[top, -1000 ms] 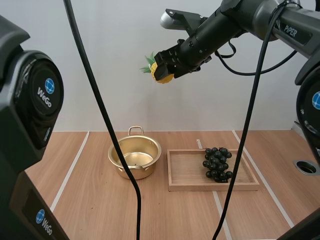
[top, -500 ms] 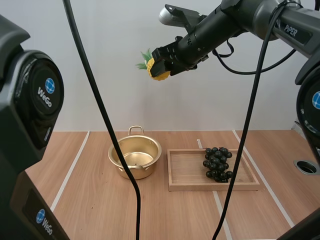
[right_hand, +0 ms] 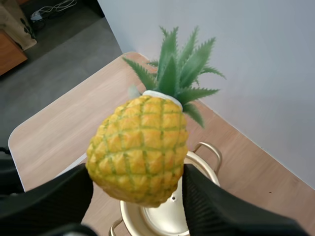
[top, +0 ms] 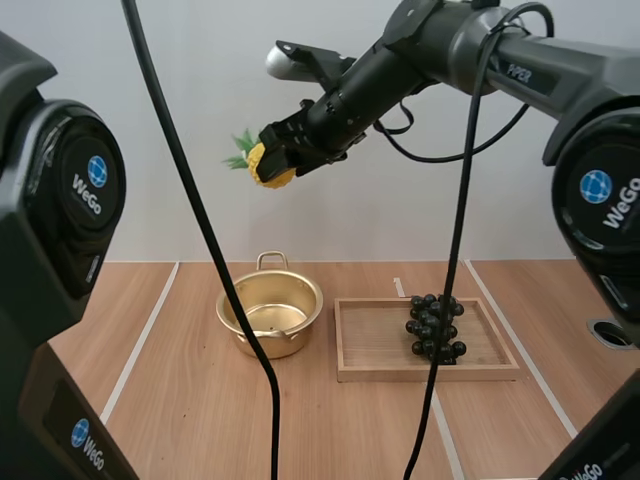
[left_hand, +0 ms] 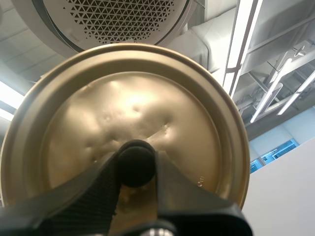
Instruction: Open the pot, put the pineapple inside, and close it
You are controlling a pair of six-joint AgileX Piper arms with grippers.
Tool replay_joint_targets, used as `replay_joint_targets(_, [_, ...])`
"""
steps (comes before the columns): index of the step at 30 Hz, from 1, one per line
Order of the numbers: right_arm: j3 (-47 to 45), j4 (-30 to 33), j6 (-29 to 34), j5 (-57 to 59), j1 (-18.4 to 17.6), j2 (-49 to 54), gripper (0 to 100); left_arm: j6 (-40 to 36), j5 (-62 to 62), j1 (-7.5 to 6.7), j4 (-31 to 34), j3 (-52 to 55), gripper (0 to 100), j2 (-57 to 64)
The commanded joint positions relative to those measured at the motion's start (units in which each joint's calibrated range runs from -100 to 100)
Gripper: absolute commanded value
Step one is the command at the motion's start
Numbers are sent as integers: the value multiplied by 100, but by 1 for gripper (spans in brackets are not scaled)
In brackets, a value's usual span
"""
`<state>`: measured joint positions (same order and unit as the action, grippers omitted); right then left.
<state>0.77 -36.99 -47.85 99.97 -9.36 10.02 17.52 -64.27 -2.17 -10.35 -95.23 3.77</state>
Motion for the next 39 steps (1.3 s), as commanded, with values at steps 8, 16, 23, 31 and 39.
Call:
replay_joint_targets(8, [-34,818,81,3,-93,-355,27,9,4,-6,160,-28,0,200])
replay_joint_targets(16, [-49,1117,84,3,-93,-620,27,9,4,-6,160,-28,0,200])
replay_joint_targets(23, [-364,1139,-59,3,-93,-867,27,9,4,-6,160,-28,0,200])
replay_joint_targets(31, [-828,1117,-259,3,-93,-1299,27,9,4,-6,160,-28,0,200])
replay_joint_targets(39, [-839,757,-508,3,-115,-1574,27,9,4,-6,160,-28,0,200])
